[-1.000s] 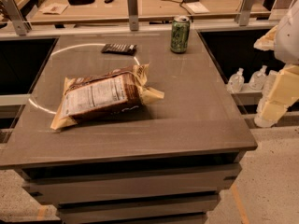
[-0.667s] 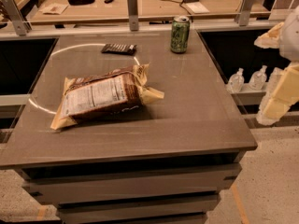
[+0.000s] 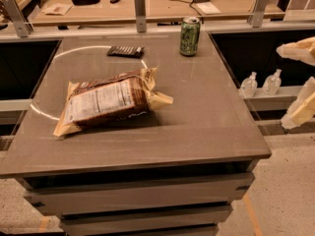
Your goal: Knock green can over
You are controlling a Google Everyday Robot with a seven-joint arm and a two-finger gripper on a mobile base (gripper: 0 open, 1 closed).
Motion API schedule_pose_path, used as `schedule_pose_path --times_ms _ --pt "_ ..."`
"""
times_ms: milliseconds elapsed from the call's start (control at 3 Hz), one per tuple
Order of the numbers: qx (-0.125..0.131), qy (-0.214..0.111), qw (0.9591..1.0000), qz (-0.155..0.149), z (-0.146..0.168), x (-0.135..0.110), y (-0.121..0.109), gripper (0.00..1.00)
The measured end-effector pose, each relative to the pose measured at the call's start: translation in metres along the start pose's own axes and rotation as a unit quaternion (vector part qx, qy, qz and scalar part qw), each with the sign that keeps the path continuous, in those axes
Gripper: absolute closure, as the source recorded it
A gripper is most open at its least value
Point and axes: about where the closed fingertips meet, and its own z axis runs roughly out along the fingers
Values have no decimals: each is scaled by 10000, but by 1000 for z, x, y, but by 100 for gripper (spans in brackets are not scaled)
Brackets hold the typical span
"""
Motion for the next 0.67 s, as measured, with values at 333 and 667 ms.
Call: schedule_pose_path --times_ms 333,667 --pt "-464 -1221 9910 296 24 2 -3 0" --pt "-921 -2251 9678 648 41 -10 -3 0"
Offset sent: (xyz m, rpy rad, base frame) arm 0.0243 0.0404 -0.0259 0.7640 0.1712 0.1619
